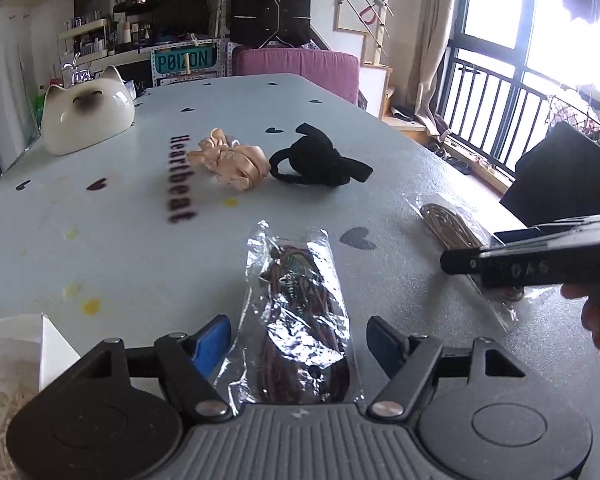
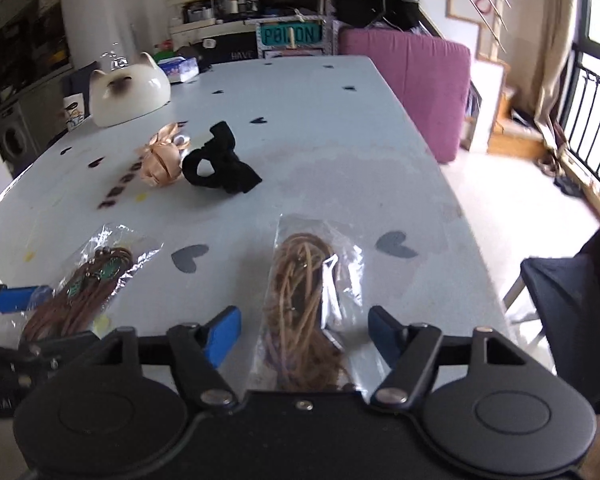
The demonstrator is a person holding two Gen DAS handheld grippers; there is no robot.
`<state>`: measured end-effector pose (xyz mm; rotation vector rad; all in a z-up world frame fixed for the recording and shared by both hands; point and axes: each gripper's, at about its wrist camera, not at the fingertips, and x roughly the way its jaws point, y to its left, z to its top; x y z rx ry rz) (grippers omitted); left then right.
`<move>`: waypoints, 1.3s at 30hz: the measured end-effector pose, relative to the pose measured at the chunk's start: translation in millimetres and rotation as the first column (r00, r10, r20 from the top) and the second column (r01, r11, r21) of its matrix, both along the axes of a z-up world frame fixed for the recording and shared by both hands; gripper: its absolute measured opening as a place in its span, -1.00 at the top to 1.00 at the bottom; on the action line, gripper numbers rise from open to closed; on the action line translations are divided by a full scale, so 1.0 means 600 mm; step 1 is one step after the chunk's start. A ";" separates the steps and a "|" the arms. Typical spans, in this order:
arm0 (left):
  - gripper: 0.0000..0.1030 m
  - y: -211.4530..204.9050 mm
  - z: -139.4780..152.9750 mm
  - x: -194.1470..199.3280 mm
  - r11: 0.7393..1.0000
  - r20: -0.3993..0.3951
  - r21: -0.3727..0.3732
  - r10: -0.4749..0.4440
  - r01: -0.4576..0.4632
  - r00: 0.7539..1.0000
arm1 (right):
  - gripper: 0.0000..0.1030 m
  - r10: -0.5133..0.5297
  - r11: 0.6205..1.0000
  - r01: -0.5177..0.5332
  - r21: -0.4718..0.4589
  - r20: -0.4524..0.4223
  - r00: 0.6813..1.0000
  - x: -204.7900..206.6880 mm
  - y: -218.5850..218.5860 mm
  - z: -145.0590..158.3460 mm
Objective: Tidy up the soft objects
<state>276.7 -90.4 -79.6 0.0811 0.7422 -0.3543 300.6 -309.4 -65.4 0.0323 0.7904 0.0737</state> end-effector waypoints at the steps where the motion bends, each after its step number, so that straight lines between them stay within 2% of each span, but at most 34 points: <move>1: -0.45 0.001 0.000 0.003 1.000 -0.001 -0.006 0.006 -0.006 1.000 | -0.30 -0.007 1.000 0.007 -0.005 0.005 1.000 0.001 0.004 -0.003; 3: -0.45 0.005 0.001 0.007 0.999 -0.007 -0.029 0.020 -0.020 1.000 | -0.12 -0.010 0.999 0.011 -0.045 0.016 1.000 0.001 0.016 -0.006; 5: -0.43 0.010 0.002 0.010 0.998 -0.012 -0.049 0.032 -0.032 0.999 | -0.05 -0.009 0.999 0.010 -0.035 0.027 1.000 -0.005 0.019 -0.005; 9: -0.03 0.012 0.003 0.011 0.998 0.008 -0.032 0.060 -0.059 0.998 | 0.11 -0.016 0.999 0.017 -0.043 0.038 0.999 -0.018 0.025 -0.003; 12: 0.11 0.015 0.004 0.011 0.997 0.003 -0.052 0.053 -0.053 0.999 | 0.21 -0.020 0.999 0.023 -0.045 0.050 0.999 -0.033 0.034 -0.003; 15: 0.19 0.018 0.006 0.009 0.996 -0.001 -0.075 0.042 -0.042 0.999 | 0.31 -0.023 0.998 0.027 -0.057 0.067 0.997 -0.048 0.044 -0.001; 19: 0.22 0.021 0.011 0.004 0.994 0.012 -0.100 0.037 -0.036 0.999 | 0.40 -0.050 0.999 0.052 -0.011 0.084 0.995 -0.063 0.044 0.004; 24: 0.25 0.033 0.021 0.000 0.987 0.006 -0.153 0.054 -0.052 0.999 | 0.42 -0.083 0.996 0.081 0.026 0.103 0.991 -0.076 0.037 0.011; 27: 0.31 0.033 0.035 -0.008 0.986 0.010 -0.156 0.061 -0.058 0.998 | 0.42 -0.093 0.995 0.088 0.046 0.123 0.988 -0.086 0.033 0.022; 37: 0.35 0.036 0.125 -0.073 0.982 0.099 -0.188 0.032 -0.012 0.995 | 0.42 -0.078 0.994 0.061 0.086 0.211 0.974 -0.134 0.050 0.082; 39: 0.43 0.045 0.142 -0.089 0.979 0.120 -0.205 0.035 -0.009 0.992 | 0.42 -0.074 0.994 0.053 0.096 0.227 0.971 -0.146 0.055 0.095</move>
